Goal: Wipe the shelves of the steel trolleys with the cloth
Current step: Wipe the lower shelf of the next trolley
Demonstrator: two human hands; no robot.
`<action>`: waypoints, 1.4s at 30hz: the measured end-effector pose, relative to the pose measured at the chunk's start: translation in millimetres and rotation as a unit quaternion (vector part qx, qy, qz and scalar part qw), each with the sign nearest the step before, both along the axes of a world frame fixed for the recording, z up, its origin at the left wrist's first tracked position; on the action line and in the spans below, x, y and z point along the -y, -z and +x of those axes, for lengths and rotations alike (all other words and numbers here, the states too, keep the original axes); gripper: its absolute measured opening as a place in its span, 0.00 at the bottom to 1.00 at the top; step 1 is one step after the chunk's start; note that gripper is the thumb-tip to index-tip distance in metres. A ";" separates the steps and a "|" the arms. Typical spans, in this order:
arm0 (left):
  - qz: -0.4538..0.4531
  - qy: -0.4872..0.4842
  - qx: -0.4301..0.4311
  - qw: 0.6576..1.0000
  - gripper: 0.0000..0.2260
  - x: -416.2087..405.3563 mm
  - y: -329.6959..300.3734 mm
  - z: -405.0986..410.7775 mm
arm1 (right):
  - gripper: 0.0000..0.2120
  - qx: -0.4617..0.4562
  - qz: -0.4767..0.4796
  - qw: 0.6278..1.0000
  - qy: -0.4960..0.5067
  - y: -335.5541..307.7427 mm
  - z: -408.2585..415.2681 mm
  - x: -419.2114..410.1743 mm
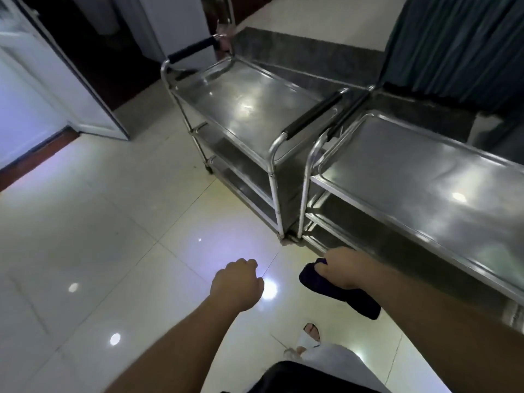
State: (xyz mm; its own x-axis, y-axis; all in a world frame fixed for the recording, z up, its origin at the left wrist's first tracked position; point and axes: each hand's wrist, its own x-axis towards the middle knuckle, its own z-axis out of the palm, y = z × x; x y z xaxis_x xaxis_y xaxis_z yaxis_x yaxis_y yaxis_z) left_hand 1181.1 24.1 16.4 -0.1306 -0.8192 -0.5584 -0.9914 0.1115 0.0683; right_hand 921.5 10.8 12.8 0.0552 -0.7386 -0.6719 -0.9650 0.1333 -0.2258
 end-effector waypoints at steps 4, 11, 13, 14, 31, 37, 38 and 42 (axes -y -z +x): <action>0.012 0.041 0.001 0.999 0.22 43.5 -3.2 -28.7 | 0.18 0.031 0.012 0.994 0.105 11.1 -35.8 29.1; 0.038 0.110 0.023 0.993 0.23 110.7 5.3 -52.6 | 0.19 0.030 0.016 0.983 0.178 17.6 -66.8 51.4; 0.041 0.145 0.034 0.988 0.22 131.8 10.4 -59.2 | 0.21 0.025 0.008 0.982 0.187 20.4 -70.9 54.9; 0.042 0.164 0.037 0.985 0.22 142.5 13.9 -63.3 | 0.21 0.020 0.004 0.981 0.191 22.0 -72.0 57.1; 0.125 0.292 -0.020 0.948 0.24 278.7 97.1 -67.2 | 0.20 0.082 -0.006 0.845 0.529 89.1 4.5 96.7; 0.141 0.222 -0.051 0.963 0.24 267.7 136.3 -82.0 | 0.20 0.092 -0.027 0.841 0.533 127.6 -11.5 103.6; 0.141 0.208 -0.058 0.966 0.24 264.8 145.5 -84.5 | 0.20 0.094 -0.032 0.842 0.530 135.6 -14.7 104.8; 0.139 0.170 -0.074 0.973 0.24 259.2 186.5 -94.7 | 0.21 0.104 -0.048 0.837 0.535 169.2 -25.1 112.6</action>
